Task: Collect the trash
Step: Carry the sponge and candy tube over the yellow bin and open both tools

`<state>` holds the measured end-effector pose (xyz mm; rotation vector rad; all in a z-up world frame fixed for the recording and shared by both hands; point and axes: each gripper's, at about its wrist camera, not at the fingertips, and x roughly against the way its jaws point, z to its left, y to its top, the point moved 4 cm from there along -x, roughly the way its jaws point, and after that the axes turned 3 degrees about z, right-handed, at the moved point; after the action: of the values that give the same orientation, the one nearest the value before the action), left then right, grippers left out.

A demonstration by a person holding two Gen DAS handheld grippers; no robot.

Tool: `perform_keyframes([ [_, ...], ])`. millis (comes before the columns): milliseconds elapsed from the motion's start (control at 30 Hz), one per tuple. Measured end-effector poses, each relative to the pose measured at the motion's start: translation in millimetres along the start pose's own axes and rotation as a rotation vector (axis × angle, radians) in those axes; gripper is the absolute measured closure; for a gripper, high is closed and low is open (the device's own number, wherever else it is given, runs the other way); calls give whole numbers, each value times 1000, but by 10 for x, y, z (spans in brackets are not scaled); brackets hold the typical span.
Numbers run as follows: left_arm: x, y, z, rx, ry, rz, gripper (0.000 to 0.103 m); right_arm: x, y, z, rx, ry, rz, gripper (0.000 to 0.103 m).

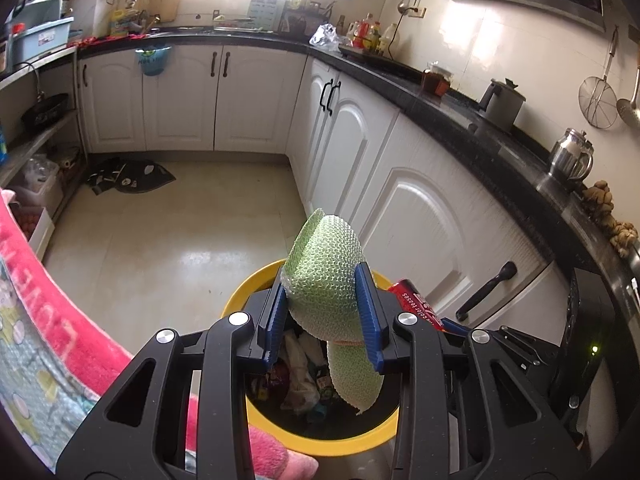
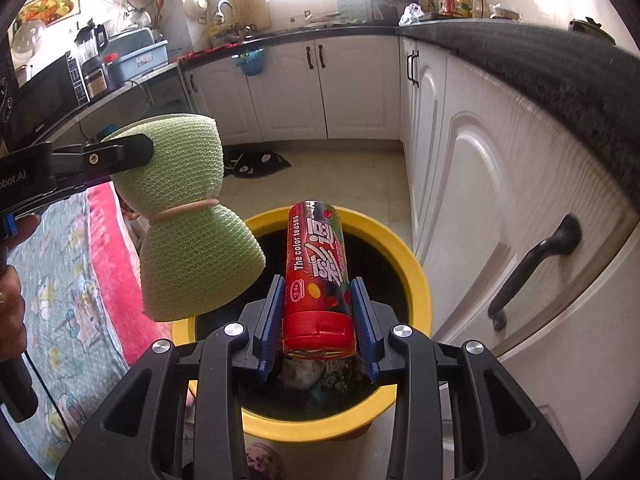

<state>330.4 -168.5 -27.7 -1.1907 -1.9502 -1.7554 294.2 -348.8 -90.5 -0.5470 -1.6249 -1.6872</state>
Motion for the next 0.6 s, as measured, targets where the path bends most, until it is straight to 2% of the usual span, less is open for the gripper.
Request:
perform_keyframes([
  [600,-270,-252,220,29,22,94,75,-366,-173,127,16,-16,94,71],
])
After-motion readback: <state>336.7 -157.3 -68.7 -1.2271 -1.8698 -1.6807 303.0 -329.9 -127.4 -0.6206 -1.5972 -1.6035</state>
